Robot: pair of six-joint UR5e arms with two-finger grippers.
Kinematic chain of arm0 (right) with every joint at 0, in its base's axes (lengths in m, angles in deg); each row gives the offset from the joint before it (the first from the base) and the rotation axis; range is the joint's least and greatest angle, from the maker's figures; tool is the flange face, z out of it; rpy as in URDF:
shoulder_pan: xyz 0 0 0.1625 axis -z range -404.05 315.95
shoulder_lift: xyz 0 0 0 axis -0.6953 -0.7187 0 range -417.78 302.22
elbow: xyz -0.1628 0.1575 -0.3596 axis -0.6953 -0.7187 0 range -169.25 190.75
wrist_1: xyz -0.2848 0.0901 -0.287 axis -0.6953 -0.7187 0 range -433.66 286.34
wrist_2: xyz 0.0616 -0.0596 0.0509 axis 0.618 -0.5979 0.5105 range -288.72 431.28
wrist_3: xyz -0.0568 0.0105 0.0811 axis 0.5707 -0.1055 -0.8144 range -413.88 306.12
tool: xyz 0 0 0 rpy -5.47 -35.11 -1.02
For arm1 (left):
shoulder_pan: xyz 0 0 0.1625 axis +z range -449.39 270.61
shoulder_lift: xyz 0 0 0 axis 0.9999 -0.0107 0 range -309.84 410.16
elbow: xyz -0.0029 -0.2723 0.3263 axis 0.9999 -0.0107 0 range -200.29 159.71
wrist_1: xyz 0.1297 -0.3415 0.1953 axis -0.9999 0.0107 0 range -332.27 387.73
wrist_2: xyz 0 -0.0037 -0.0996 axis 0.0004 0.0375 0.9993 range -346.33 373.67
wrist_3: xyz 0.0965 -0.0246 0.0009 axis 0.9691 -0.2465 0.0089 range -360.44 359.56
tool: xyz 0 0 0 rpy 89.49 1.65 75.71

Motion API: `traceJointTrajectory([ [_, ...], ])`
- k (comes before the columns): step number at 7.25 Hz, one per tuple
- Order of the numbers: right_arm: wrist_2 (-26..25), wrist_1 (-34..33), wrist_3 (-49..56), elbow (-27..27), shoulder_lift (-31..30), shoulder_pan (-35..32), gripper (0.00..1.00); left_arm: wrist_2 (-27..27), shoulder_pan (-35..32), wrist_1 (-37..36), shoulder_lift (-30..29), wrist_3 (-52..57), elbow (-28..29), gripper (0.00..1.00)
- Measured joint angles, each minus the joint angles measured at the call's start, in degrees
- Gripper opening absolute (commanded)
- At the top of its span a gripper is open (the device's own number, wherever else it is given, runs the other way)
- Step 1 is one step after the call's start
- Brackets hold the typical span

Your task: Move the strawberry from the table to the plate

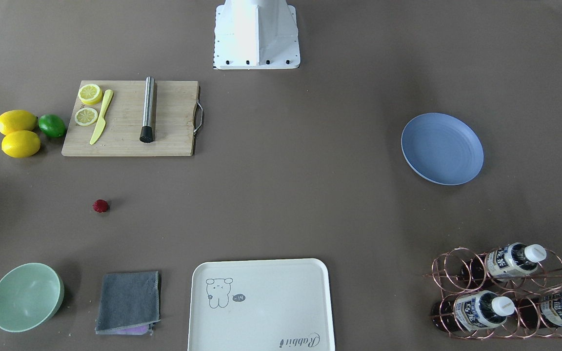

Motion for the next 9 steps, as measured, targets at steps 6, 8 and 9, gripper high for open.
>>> traceJointTrajectory([
  [6,3.22,0.19,0.4,3.08,-2.25,0.0,1.0,-0.27,11.36,12.11,-0.85,-15.7,0.17,0.97],
  [8,3.39,0.26,0.42,4.29,-2.81,0.0,1.0,-1.34,16.82,22.97,-0.78,-25.74,2.48,0.97],
  [9,3.42,0.61,0.43,4.41,-2.96,0.0,1.0,-3.73,20.43,28.28,-0.78,-31.63,3.23,0.97],
])
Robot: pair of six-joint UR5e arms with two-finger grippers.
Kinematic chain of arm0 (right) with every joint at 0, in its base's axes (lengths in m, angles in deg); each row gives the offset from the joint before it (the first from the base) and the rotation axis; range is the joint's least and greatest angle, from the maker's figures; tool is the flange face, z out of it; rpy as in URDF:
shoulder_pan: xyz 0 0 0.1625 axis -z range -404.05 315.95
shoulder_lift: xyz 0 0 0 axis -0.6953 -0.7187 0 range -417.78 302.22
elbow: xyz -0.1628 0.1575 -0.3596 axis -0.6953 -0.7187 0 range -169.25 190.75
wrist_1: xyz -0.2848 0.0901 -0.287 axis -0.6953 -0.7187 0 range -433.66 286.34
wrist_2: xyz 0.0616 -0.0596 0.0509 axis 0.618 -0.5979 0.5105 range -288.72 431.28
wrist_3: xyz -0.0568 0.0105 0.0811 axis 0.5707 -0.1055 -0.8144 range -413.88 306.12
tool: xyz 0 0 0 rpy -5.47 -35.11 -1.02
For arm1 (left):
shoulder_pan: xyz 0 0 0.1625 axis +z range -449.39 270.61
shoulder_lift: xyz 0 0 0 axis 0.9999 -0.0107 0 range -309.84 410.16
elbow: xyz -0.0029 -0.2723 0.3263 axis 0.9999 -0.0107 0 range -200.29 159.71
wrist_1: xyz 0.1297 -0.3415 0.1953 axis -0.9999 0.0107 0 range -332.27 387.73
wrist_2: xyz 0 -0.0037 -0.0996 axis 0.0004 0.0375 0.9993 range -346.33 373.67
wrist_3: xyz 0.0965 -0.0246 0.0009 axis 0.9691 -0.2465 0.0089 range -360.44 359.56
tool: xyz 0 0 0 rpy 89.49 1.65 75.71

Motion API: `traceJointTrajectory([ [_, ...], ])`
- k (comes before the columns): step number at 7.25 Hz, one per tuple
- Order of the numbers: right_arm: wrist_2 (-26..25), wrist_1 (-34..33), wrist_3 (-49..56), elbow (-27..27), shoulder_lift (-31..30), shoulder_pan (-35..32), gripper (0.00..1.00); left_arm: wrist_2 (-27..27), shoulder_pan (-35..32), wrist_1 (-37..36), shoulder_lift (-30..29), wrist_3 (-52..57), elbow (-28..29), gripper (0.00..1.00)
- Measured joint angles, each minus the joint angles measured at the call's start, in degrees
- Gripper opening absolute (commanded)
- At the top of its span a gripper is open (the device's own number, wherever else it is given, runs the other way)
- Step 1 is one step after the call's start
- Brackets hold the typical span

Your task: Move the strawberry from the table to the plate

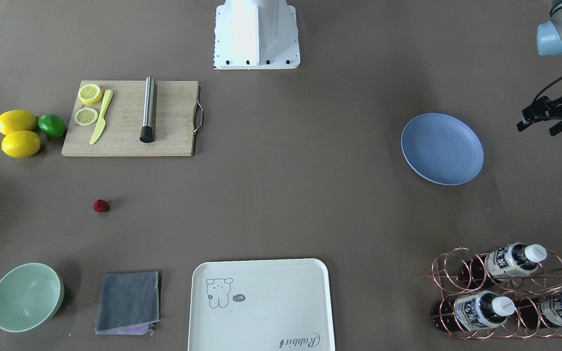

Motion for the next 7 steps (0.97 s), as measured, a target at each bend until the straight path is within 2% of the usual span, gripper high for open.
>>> traceJointTrajectory([
  [2,0.05,0.99,-0.06,-0.01,-0.24,0.09,1.0,-2.8,5.3,4.61,-0.35,-6.36,0.47,0.97],
  [5,0.02,1.35,0.02,0.17,-0.37,0.38,1.0,-5.83,10.09,5.51,-2.48,-8.18,1.65,0.97],
  [7,0.03,3.2,0.08,0.33,-0.75,0.56,1.0,-6.5,11.9,6.1,-5.89,-9.2,5.16,0.91],
])
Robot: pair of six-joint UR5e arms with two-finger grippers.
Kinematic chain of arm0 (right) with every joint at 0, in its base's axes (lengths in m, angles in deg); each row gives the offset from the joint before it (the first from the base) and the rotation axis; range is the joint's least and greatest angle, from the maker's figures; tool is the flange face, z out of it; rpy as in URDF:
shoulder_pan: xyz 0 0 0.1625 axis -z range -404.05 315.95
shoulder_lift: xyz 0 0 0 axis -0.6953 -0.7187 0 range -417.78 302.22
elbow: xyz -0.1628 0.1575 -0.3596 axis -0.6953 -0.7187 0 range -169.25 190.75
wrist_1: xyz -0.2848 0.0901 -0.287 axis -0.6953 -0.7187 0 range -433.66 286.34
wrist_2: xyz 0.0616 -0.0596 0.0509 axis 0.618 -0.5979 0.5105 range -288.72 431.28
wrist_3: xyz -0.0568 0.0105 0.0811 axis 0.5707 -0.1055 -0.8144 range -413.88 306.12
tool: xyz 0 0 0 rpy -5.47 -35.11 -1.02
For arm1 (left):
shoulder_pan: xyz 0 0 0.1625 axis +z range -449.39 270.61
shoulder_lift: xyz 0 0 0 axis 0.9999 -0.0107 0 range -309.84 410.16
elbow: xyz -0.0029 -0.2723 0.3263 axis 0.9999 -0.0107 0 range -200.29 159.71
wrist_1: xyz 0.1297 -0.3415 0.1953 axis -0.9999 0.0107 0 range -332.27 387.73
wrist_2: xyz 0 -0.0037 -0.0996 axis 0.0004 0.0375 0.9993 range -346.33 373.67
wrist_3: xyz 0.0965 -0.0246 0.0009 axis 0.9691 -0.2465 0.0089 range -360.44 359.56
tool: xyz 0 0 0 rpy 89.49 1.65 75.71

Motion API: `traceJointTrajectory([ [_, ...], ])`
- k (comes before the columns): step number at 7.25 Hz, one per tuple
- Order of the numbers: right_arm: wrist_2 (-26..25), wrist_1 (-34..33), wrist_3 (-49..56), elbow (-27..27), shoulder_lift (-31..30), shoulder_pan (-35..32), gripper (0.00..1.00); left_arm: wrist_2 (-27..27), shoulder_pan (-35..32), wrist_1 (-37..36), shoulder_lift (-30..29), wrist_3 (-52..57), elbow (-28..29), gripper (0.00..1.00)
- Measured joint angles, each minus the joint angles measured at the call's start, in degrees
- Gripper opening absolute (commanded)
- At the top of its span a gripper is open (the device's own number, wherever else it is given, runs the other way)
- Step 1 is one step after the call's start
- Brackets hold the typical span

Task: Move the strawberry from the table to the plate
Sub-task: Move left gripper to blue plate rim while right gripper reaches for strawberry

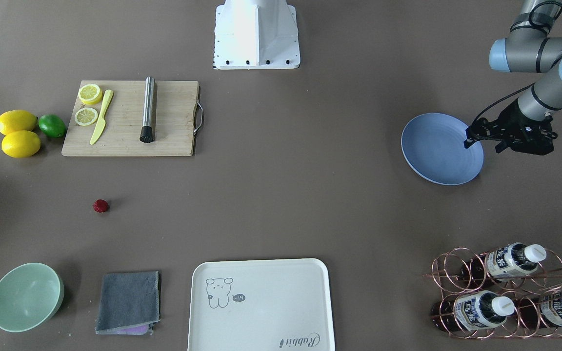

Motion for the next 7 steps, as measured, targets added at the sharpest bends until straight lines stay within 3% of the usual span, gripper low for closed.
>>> traceJointTrajectory([
  [1,0.02,1.52,0.01,0.03,-0.5,0.25,1.0,-0.4,0.47,1.4,-0.72,-0.41,1.7,0.78],
  [2,0.02,2.46,0.01,0.06,-0.78,0.56,1.0,-0.58,0.66,2.61,-0.97,-0.93,2.7,0.31],
  [3,0.05,2.87,0.01,0.15,-0.83,0.8,1.0,-0.65,0.71,3.18,-1.02,-1.5,3.0,0.0],
  [7,0.12,6.36,-0.06,0.53,-0.52,1.85,1.0,0.03,0.75,3.36,-1.81,-5.15,2.35,0.0],
])
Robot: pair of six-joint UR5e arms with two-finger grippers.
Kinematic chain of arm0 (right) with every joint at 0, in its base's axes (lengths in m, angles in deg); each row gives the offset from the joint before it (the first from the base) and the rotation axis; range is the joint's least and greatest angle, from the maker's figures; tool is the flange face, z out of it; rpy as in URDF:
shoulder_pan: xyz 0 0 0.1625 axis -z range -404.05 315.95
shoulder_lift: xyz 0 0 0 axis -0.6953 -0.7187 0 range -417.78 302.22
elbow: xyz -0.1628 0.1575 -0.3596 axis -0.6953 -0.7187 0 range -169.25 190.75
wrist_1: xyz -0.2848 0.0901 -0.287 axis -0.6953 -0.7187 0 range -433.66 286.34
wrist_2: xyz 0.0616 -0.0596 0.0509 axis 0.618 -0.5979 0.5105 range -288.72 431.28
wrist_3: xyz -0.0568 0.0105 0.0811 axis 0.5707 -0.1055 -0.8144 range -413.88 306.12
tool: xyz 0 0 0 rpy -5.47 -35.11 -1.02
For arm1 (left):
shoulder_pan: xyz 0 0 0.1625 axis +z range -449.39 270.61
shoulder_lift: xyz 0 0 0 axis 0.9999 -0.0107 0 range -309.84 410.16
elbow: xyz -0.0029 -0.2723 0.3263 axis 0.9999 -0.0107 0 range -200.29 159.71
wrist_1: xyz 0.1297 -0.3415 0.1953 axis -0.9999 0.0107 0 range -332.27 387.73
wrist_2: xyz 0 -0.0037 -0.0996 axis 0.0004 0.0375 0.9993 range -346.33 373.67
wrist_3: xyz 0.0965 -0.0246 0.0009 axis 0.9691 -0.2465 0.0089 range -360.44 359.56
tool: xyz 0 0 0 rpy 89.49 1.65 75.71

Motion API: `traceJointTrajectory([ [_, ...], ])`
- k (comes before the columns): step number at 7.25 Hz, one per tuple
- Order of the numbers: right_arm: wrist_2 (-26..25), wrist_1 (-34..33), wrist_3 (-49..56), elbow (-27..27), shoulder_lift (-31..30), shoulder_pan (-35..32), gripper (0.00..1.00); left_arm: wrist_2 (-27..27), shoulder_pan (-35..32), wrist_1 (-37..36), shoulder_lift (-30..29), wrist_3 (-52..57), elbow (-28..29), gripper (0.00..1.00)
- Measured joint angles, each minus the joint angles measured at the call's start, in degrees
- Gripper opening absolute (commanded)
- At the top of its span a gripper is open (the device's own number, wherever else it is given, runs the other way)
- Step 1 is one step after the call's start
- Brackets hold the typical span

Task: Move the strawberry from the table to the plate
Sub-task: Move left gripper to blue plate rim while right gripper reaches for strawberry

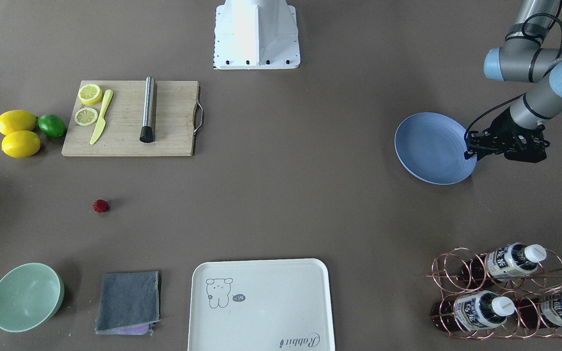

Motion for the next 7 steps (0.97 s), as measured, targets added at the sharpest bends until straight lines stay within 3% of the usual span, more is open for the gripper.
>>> traceJointTrajectory([
  [2,0.57,4.19,-0.55,0.04,0.39,1.32,1.0,2.63,-0.09,-0.46,-1.43,-4.15,-1.83,0.0],
  [4,0.89,5.34,-3.47,-0.62,3.61,4.27,0.99,5.56,0.37,-0.58,-6.83,-16.81,-4.14,0.0],
  [7,-0.55,5.69,-17.17,-4.61,11.73,12.18,0.95,1.04,7.93,-2.55,-16.39,-33.4,-5.83,0.0],
])
